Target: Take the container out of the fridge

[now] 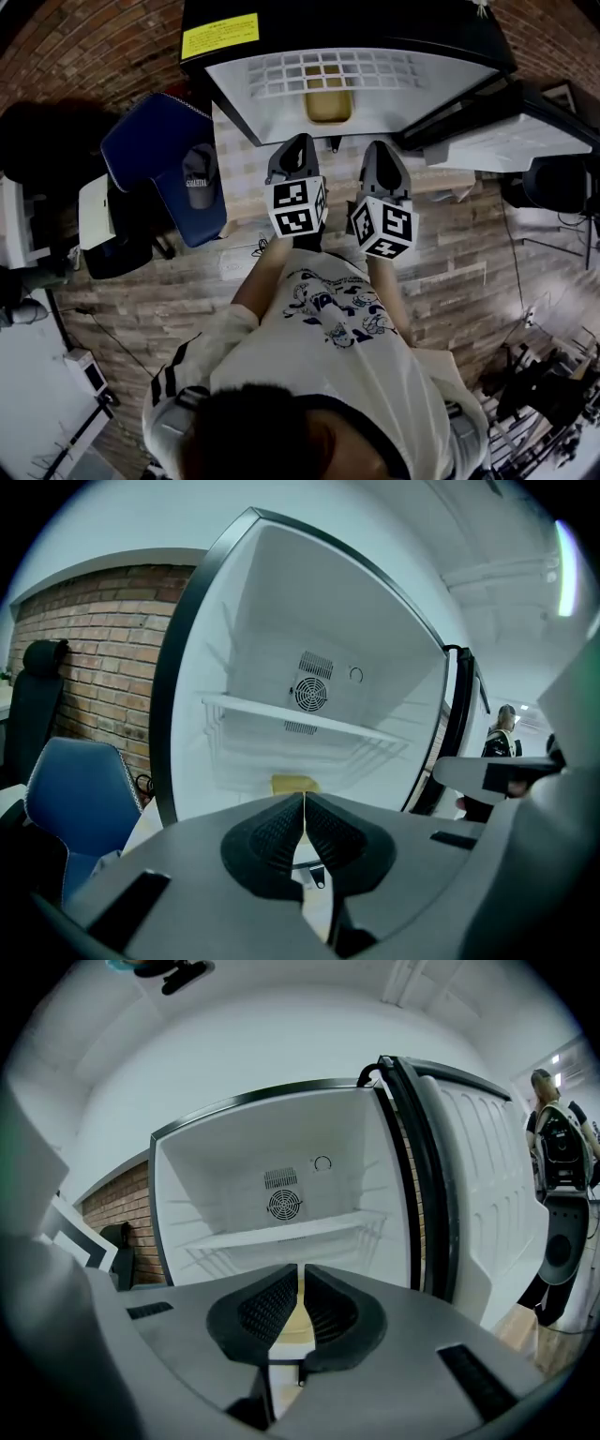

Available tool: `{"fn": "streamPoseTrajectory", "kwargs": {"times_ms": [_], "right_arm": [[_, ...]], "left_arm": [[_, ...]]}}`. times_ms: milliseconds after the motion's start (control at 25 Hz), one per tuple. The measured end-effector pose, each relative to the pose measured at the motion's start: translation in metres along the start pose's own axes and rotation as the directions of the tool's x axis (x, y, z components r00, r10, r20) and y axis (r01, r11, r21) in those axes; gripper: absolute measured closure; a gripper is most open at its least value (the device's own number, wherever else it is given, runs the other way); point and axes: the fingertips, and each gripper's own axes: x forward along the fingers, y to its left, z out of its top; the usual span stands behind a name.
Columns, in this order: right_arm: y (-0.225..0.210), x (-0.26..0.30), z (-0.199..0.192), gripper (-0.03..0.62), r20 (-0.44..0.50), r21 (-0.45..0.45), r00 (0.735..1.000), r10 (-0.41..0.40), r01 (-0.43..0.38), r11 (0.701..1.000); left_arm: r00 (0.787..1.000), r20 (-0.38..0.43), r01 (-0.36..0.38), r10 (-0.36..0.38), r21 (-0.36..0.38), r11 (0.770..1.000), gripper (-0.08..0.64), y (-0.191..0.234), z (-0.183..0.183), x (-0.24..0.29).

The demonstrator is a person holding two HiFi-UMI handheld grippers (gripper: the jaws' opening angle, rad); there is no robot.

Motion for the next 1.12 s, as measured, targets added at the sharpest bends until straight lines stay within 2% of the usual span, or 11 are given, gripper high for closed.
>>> {"fn": "streamPoseTrajectory", "kwargs": {"times_ms": [240,440,680,1120], "right_arm": [[0.005,0.038,0.003,0.549,-0.016,0.002,0.999,0.033,-0.033,0.999],[0.003,0.056,-0.001,0.549,-0.035,0.021,0.999,0.036,-0.035,0.999],[0.003,0.065,-0.008,0.549,-0.069,0.012,0.996,0.047,-0.046,0.999],[0.0,0.082,-0.009,0.549,-0.109,-0.009,0.987,0.116,-0.118,0.993]], "left_arm": [[0.999,-0.044,-0.015,0.014,-0.039,0.999,0.54,0.013,-0.006,0.03],[0.993,-0.114,-0.025,0.021,-0.033,0.999,0.54,0.019,-0.016,0.051],[0.981,-0.179,-0.086,0.069,-0.088,0.992,0.54,0.03,-0.032,0.066],[0.967,-0.217,-0.169,0.131,-0.164,0.972,0.539,0.038,-0.038,0.092]]}}
